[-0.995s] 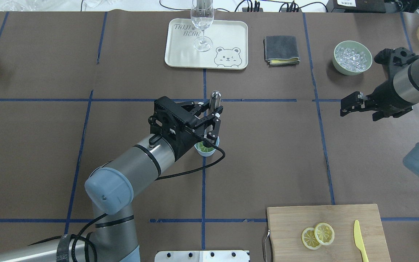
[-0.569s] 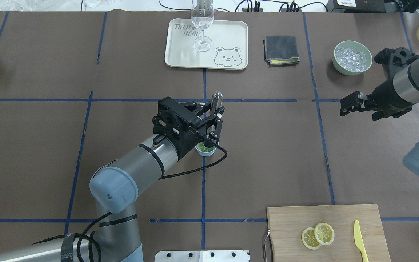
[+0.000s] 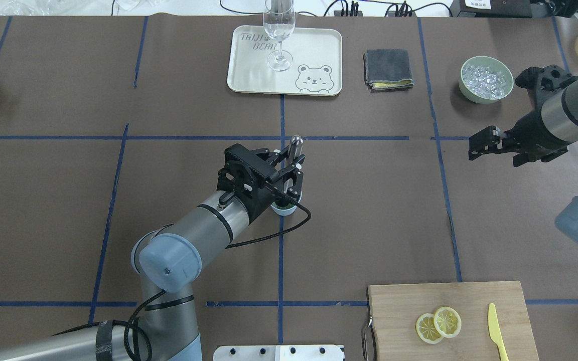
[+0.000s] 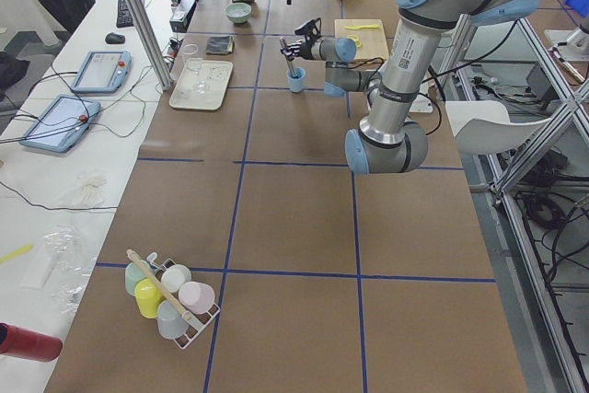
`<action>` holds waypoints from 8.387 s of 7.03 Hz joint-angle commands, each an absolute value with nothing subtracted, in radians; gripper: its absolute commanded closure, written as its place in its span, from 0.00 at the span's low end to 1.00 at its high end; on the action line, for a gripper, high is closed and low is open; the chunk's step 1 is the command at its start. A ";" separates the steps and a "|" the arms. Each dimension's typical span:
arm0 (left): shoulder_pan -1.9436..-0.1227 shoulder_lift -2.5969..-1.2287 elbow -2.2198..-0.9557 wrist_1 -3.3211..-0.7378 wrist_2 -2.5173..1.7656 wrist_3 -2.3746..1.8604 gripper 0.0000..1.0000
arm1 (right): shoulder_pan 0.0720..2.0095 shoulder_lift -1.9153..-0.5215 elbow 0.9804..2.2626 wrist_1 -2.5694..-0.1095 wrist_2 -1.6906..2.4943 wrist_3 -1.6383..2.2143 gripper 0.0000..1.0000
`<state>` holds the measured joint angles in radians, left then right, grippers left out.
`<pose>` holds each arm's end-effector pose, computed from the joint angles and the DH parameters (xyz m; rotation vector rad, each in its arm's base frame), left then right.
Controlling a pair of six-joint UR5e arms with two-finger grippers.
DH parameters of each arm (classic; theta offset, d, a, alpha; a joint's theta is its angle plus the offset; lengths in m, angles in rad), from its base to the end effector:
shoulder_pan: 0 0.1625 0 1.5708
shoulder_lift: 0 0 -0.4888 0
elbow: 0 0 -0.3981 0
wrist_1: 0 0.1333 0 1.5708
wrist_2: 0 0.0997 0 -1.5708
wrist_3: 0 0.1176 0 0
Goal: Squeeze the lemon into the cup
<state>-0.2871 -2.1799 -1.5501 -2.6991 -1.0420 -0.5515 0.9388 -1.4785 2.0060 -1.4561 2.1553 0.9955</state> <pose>0.6137 -0.3821 0.2290 1.3115 1.0777 0.0933 -0.2565 -0.4661 0.4676 0.0182 -0.8402 0.1543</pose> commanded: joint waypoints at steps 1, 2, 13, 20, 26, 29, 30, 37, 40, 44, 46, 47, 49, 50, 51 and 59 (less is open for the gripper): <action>-0.287 -2.180 -1.543 -2.698 -1.043 -0.551 1.00 | 0.939 -1.477 2.005 -1.456 2.155 0.997 0.00; -0.285 -2.180 -1.545 -2.698 -1.043 -0.549 1.00 | 0.939 -1.477 2.006 -1.456 2.155 0.999 0.00; -0.568 -2.218 -1.813 -2.181 -1.460 -0.430 1.00 | 0.942 -1.509 2.063 -1.456 2.161 1.018 0.00; -0.885 -1.887 -1.916 -1.651 -1.982 -0.752 1.00 | 0.942 -1.542 2.079 -1.456 2.158 1.012 0.00; -0.916 -1.729 -1.693 -1.743 -2.112 -0.824 1.00 | 0.942 -1.548 2.079 -1.456 2.157 1.008 0.00; -0.917 -1.729 -1.658 -1.770 -2.114 -0.733 1.00 | 0.942 -1.548 2.086 -1.456 2.158 1.017 0.00; -0.916 -1.730 -1.648 -1.767 -2.124 -0.738 1.00 | 0.942 -1.548 2.085 -1.456 2.158 1.017 0.00; -0.911 -1.736 -1.605 -1.775 -2.128 -0.730 1.00 | 0.940 -1.546 2.079 -1.456 2.158 1.017 0.00; -0.884 -1.740 -1.598 -1.773 -2.128 -0.727 1.00 | 0.940 -1.546 2.079 -1.456 2.158 1.017 0.00; -0.884 -1.738 -1.598 -1.775 -2.129 -0.738 0.02 | 0.940 -1.546 2.080 -1.456 2.158 1.017 0.00; -0.884 -1.740 -1.598 -1.775 -2.131 -0.738 0.00 | 0.940 -1.546 2.080 -1.456 2.158 1.017 0.00; -0.882 -1.740 -1.604 -1.775 -2.129 -0.738 0.00 | 0.940 -1.546 2.082 -1.456 2.158 1.017 0.00; -0.894 -1.727 -1.720 -1.753 -2.128 -0.726 0.00 | 0.952 -1.549 2.080 -1.457 2.161 1.000 0.00; -0.932 -1.727 -1.779 -1.750 -2.129 -0.724 0.00 | 0.971 -1.566 2.080 -1.457 2.163 0.970 0.00; -1.019 -1.724 -1.823 -1.744 -2.144 -0.712 0.00 | 1.024 -1.583 2.069 -1.466 2.190 0.878 0.00; -1.575 -1.565 -1.749 -1.531 -2.387 0.052 0.00 | 1.541 -1.631 1.683 -1.578 2.419 -0.045 0.00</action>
